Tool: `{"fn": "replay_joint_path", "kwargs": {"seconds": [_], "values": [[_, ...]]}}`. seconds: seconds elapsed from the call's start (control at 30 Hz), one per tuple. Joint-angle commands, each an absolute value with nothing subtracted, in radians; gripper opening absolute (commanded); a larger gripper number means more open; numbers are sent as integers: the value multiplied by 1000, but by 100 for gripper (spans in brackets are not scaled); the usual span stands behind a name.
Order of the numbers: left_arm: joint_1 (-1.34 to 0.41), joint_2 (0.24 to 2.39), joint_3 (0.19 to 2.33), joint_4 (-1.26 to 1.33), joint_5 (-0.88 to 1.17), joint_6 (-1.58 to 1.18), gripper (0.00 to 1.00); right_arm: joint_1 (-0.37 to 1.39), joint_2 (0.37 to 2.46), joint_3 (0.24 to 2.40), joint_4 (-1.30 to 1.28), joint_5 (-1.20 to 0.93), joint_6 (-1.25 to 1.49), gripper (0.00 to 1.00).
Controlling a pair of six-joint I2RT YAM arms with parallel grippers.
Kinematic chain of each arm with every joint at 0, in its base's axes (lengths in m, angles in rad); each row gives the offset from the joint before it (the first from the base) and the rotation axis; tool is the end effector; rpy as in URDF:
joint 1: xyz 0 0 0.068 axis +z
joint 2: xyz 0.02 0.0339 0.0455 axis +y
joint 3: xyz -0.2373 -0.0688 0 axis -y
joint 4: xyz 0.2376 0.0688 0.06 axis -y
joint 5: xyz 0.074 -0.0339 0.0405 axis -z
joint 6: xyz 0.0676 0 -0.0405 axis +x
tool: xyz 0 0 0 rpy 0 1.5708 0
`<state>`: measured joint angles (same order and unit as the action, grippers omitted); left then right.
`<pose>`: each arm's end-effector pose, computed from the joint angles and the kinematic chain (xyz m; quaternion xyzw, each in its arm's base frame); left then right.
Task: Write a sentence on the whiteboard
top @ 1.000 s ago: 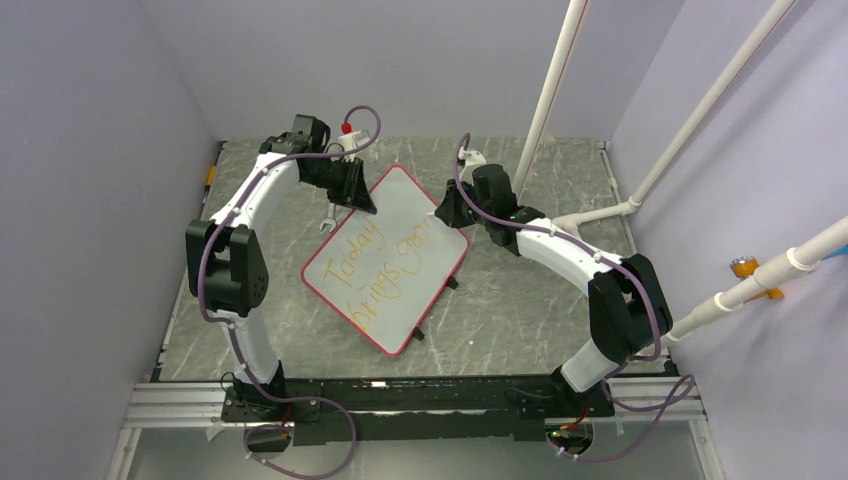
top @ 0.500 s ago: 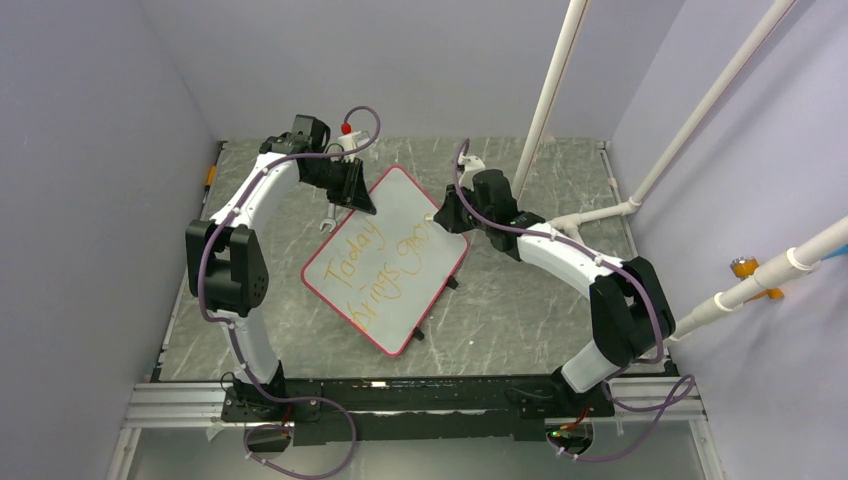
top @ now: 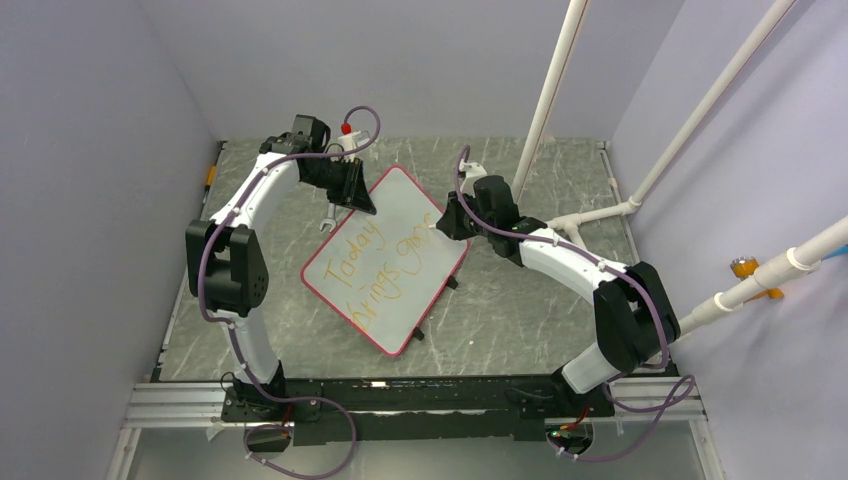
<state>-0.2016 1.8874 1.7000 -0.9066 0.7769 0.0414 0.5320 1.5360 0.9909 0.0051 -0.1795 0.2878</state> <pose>0.3771 -0.1254 0.2451 0.1978 0.8819 -0.3843 0.1884 0.3098 0.1963 0.2065 -0.1494 0.8548 0.2672 0.4192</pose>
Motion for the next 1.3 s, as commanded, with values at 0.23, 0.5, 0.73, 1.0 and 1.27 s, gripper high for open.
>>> {"fn": "replay_joint_path", "kwargs": {"seconds": [0.23,0.5,0.73,1.0,1.27], "values": [[-212,1846,1720,-862,744,112,0,542,1550,993,-78,-106,285,0],[-212,1847,1718,-861,740,110,0,542,1602,1095,-101,-88,278,0],[-212,1846,1719,-861,741,111,0,542,1660,1190,-117,-77,270,0],[-212,1844,1720,-862,743,110,0,542,1702,1265,-125,-101,281,0],[-212,1845,1720,-862,743,111,0,544,1722,1320,-120,-147,308,0]]}}
